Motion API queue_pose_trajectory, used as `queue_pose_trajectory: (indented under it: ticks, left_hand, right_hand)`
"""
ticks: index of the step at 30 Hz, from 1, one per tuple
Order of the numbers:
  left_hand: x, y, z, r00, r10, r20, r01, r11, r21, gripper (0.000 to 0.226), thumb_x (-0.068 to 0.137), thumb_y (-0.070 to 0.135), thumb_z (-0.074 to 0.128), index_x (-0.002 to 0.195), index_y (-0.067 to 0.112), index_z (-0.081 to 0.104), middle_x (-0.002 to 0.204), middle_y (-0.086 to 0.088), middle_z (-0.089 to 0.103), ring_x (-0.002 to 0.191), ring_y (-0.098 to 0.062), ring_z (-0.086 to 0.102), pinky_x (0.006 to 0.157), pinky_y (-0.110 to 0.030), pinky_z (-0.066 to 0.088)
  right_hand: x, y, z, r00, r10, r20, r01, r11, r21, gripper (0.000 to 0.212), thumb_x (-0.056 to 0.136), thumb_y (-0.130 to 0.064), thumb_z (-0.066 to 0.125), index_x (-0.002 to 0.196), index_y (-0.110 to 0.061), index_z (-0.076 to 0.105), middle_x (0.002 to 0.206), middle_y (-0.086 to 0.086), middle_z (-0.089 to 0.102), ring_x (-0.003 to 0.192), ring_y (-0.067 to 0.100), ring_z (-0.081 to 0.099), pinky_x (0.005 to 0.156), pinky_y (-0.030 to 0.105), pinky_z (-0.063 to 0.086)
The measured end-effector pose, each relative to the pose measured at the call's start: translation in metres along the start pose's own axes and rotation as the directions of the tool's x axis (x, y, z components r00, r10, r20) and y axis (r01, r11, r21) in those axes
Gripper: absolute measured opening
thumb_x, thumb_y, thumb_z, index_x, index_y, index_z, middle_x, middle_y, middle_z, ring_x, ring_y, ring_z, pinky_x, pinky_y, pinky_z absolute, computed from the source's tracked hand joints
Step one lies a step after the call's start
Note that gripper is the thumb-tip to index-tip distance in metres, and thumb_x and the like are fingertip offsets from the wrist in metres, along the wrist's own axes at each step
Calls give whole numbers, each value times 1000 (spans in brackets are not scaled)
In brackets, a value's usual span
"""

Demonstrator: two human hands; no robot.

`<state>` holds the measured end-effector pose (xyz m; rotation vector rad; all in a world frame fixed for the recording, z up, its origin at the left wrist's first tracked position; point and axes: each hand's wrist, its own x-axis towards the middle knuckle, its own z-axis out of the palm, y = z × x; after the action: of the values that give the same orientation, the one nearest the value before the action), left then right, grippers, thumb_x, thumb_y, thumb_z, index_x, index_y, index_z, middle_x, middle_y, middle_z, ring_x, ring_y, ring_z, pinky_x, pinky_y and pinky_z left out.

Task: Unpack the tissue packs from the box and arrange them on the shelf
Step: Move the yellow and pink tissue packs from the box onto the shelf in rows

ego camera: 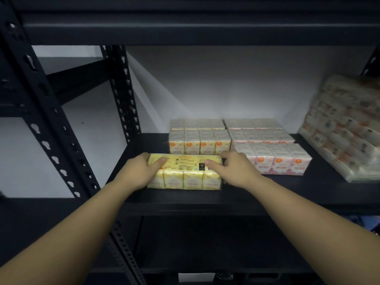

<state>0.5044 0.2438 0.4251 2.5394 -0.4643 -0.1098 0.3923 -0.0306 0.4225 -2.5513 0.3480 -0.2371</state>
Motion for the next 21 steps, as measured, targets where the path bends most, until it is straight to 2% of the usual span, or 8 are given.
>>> queue_pose_trajectory:
  ticks: [2, 4, 9, 11, 13, 17, 19, 21]
  left_hand:
    - [0, 1, 0, 997, 31, -68, -37, 996, -77, 47, 95, 64, 57, 116, 22, 61, 96, 13, 65, 85, -4, 61, 63, -24, 45]
    - [1, 0, -1, 994, 43, -98, -62, 978, -198, 46, 90, 56, 72, 117, 22, 57, 98, 12, 66, 86, -4, 64, 64, -23, 47]
    - [-3, -10, 10, 996, 75, -55, -89, 931, -353, 63, 70, 39, 95, 112, 24, 51, 111, 8, 66, 97, -10, 68, 71, -26, 55]
    - [-6, -13, 16, 996, 69, -53, -84, 917, -390, 76, 66, 38, 97, 123, 22, 50, 114, 8, 64, 102, -11, 67, 77, -28, 58]
    - [-8, -13, 18, 997, 60, -49, -75, 907, -415, 84, 69, 45, 94, 136, 23, 49, 115, 11, 64, 102, -8, 67, 80, -27, 58]
    - [-7, -2, 14, 997, 32, -71, -61, 892, -448, 52, 90, 55, 70, 127, 19, 70, 100, 12, 76, 89, -3, 74, 73, -22, 57]
    - [-2, 0, 13, 990, 24, -138, -87, 878, -470, 43, 91, 47, 74, 123, 20, 72, 103, 11, 77, 93, -5, 74, 80, -29, 61]
    - [1, -1, 10, 980, 42, -193, -131, 870, -475, 42, 85, 38, 84, 120, 23, 68, 108, 11, 74, 99, -5, 71, 84, -30, 60]
  right_hand:
    - [0, 0, -2, 998, 2, -61, 2, 998, 66, 61, 85, -72, 67, 112, -17, 63, 80, -6, 59, 73, 11, 59, 57, 27, 41]
    - [0, 3, -5, 994, -18, -104, 31, 992, 125, 66, 82, -63, 78, 128, -21, 58, 88, -8, 60, 78, 11, 60, 60, 24, 42]
    - [-14, 16, 5, 996, -4, -85, 21, 979, 203, 57, 73, -44, 93, 106, -30, 48, 96, -4, 64, 83, 17, 65, 68, 36, 58]
    - [-20, 19, 12, 996, -6, -85, 28, 967, 253, 62, 71, -43, 94, 110, -31, 48, 102, -7, 65, 91, 16, 66, 75, 37, 60]
    - [-21, 17, 15, 995, -2, -100, 34, 950, 310, 69, 71, -49, 93, 119, -30, 48, 107, -12, 65, 95, 7, 66, 74, 28, 58]
    - [-12, 4, 12, 979, 67, -191, 1, 942, 336, 65, 88, -56, 75, 137, -19, 57, 98, -16, 63, 90, 1, 62, 67, 14, 44]
    - [-7, 0, 10, 976, 59, -212, 19, 937, 348, 60, 88, -50, 78, 135, -17, 61, 96, -18, 65, 95, 8, 67, 69, 15, 46]
    - [-5, 2, 10, 973, 56, -223, 31, 929, 369, 71, 83, -45, 85, 141, -18, 56, 109, -12, 67, 107, 14, 66, 84, 24, 53]
